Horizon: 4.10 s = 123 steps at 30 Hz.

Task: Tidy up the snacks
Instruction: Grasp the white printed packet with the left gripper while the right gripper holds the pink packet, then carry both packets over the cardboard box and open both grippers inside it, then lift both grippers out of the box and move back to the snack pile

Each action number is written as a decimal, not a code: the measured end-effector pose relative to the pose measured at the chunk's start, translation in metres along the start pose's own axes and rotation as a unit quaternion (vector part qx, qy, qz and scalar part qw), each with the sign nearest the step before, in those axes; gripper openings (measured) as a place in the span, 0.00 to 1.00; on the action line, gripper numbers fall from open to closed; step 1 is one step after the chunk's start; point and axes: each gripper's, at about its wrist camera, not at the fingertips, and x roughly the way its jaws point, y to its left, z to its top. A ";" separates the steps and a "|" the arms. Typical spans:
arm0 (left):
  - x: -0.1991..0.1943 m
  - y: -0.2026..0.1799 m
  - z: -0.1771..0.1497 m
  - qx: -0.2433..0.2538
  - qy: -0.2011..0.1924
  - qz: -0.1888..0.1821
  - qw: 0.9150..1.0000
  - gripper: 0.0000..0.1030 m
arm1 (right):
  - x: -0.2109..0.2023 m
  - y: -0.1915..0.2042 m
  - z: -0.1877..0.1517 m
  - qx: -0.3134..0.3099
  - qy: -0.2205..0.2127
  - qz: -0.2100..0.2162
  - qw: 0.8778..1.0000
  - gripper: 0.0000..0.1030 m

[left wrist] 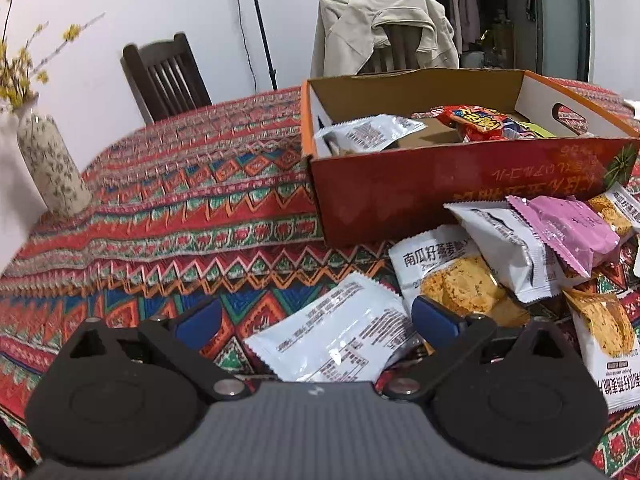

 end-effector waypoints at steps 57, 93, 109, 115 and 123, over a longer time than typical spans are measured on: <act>-0.030 0.018 -0.021 -0.043 -0.055 -0.057 0.996 0.48 | 0.014 0.015 -0.003 -0.037 0.041 0.005 0.998 0.64; -0.026 -0.022 0.121 -0.109 -0.169 -0.079 0.976 0.48 | 0.118 0.061 0.095 -0.038 0.037 -0.025 0.998 0.64; 0.022 -0.028 0.111 -0.101 -0.144 -0.091 0.980 0.55 | 0.162 0.044 0.066 -0.026 0.067 -0.020 0.997 0.70; 0.018 -0.020 0.103 -0.127 -0.166 -0.078 0.975 1.00 | 0.160 0.039 0.060 -0.010 0.066 -0.024 0.997 0.97; 0.019 -0.024 0.099 -0.120 -0.161 -0.071 0.977 1.00 | 0.159 0.039 0.060 -0.006 0.069 -0.022 0.997 1.00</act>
